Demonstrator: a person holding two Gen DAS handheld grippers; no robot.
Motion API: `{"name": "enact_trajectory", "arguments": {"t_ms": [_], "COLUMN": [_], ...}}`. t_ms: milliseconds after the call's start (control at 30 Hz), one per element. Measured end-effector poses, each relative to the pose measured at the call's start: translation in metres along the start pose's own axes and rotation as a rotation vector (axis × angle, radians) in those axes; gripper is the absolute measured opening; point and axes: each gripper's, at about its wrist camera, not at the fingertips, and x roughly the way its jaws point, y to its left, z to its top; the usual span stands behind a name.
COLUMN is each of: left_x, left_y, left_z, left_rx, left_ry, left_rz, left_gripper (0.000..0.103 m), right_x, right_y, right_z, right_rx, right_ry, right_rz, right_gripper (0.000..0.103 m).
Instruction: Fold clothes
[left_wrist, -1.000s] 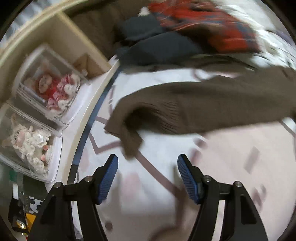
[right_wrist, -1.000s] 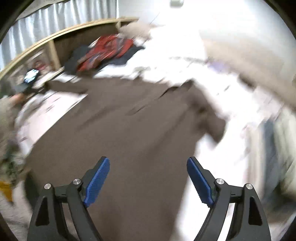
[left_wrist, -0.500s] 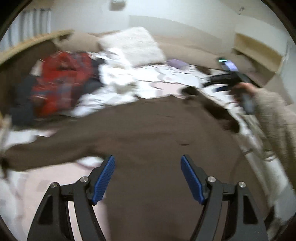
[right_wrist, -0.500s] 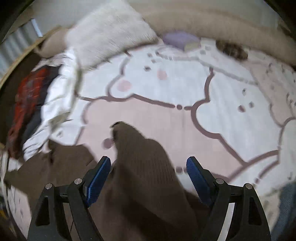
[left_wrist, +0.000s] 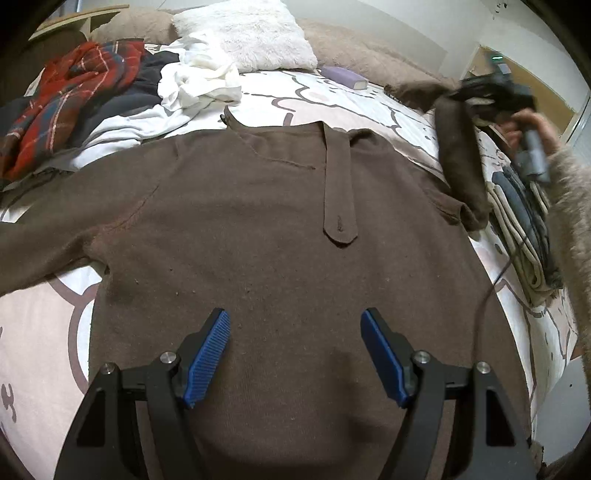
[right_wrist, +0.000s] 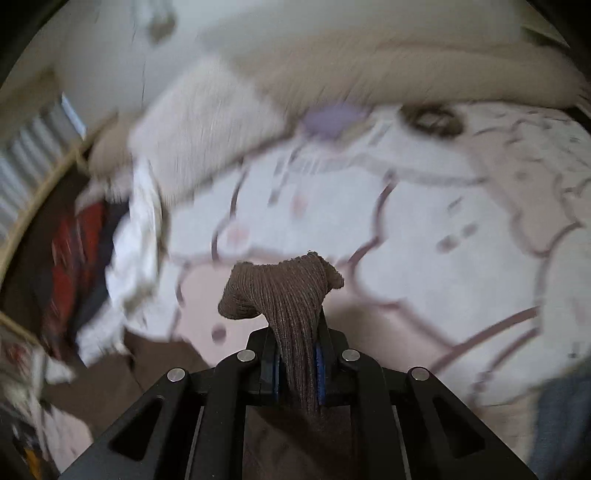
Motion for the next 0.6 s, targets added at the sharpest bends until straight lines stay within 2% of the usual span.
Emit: {"name": "enact_trajectory", "arguments": {"t_ms": [167, 333, 433, 467, 600], "left_x": [0.001, 0.003, 0.006, 0.008, 0.008], "left_y": [-0.006, -0.017, -0.029, -0.035, -0.049], "left_z": [-0.002, -0.006, -0.010, -0.013, -0.021], "left_rx": [0.009, 0.015, 0.038, 0.050, 0.083], "left_ry": [0.002, 0.018, 0.044, 0.051, 0.072], "left_rz": [0.011, -0.011, -0.037, -0.044, -0.071], "left_gripper": [0.073, 0.073, 0.073, 0.073, 0.073], "right_x": [-0.085, -0.163, -0.172, -0.162, -0.134], "right_y": [-0.051, -0.101, -0.123, -0.131, -0.146], "right_z": [0.019, 0.032, 0.026, 0.022, -0.001], "right_rx": [0.122, 0.235, 0.242, 0.260, 0.308], "right_ry": [-0.148, -0.285, -0.280, -0.231, -0.152], "right_rz": [-0.042, -0.096, -0.184, -0.236, -0.243], "right_gripper": [0.014, 0.014, 0.014, 0.014, 0.014]}}
